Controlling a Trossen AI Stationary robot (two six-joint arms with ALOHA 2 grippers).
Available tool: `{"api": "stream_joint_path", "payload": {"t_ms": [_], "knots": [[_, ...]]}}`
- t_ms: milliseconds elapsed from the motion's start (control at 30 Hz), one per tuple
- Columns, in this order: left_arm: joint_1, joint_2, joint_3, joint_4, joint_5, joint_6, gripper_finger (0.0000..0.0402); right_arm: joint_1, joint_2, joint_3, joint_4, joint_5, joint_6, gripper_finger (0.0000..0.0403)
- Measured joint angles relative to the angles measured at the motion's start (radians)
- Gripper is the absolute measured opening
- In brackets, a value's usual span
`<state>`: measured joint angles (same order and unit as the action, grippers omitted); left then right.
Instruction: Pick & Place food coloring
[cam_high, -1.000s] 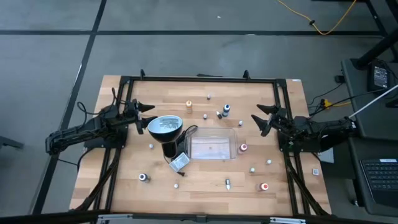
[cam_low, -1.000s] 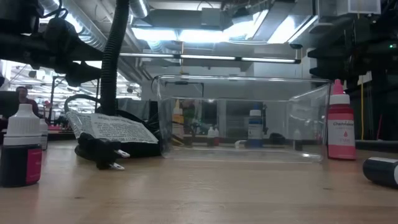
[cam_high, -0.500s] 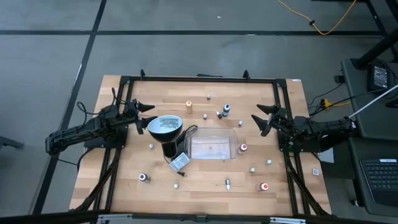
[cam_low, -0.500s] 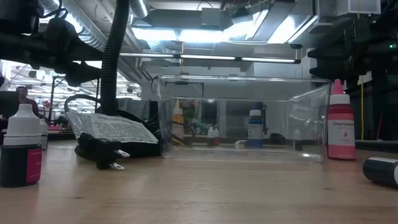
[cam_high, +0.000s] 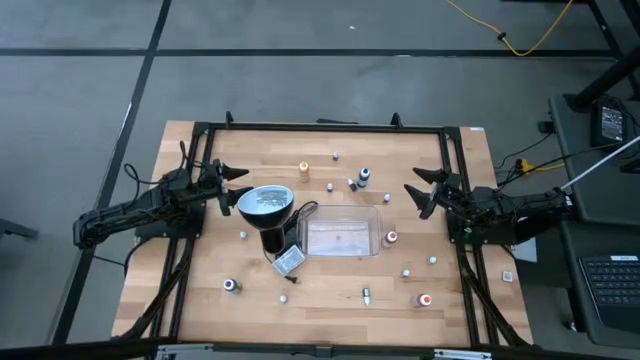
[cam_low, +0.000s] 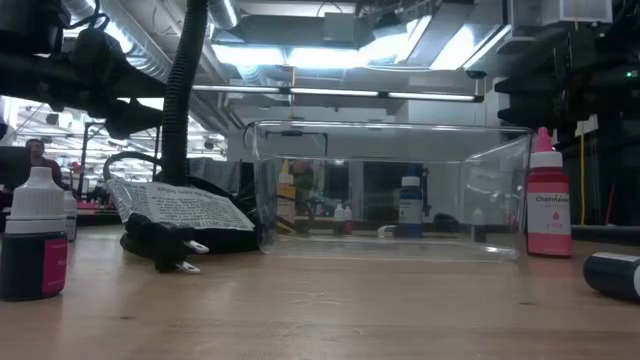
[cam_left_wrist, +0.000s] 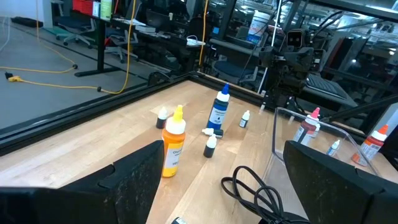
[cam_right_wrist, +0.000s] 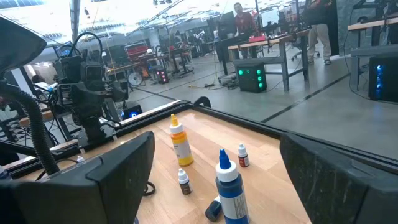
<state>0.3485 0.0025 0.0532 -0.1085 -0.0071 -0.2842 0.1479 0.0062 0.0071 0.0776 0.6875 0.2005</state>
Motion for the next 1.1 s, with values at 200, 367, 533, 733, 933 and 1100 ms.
{"api": "stream_joint_path", "payload": {"t_ms": [200, 367, 533, 733, 933, 1100], "knots": [[0.0, 0.0, 0.0, 0.0, 0.0, -0.001, 0.0322, 0.0, 0.0, 0.0, 0.0, 0.0, 0.0, 0.0347], [0.0, 0.0, 0.0, 0.0, 0.0, 0.0, 0.0322, 0.0, 0.0, 0.0, 0.0, -0.006, 0.004, 0.0347], [0.0, 0.0, 0.0, 0.0, 0.0, 0.0, 0.0322, 0.0, 0.0, 0.0, 0.004, -0.008, 0.024, 0.0347], [0.0, 0.0, 0.0, 0.0, 0.0, 0.0, 0.0322, 0.0, 0.0, 0.0, 0.009, -0.001, 0.129, 0.0347], [0.0, 0.0, 0.0, 0.0, 0.0, 0.0, 0.0322, 0.0, 0.027, 0.056, 0.012, 0.032, 0.096, 0.0347], [0.0, 0.0, 0.0, 0.0, 0.0, 0.0, 0.0322, 0.0, 0.168, 0.229, -0.009, 0.077, -0.055, 0.0347]]}}
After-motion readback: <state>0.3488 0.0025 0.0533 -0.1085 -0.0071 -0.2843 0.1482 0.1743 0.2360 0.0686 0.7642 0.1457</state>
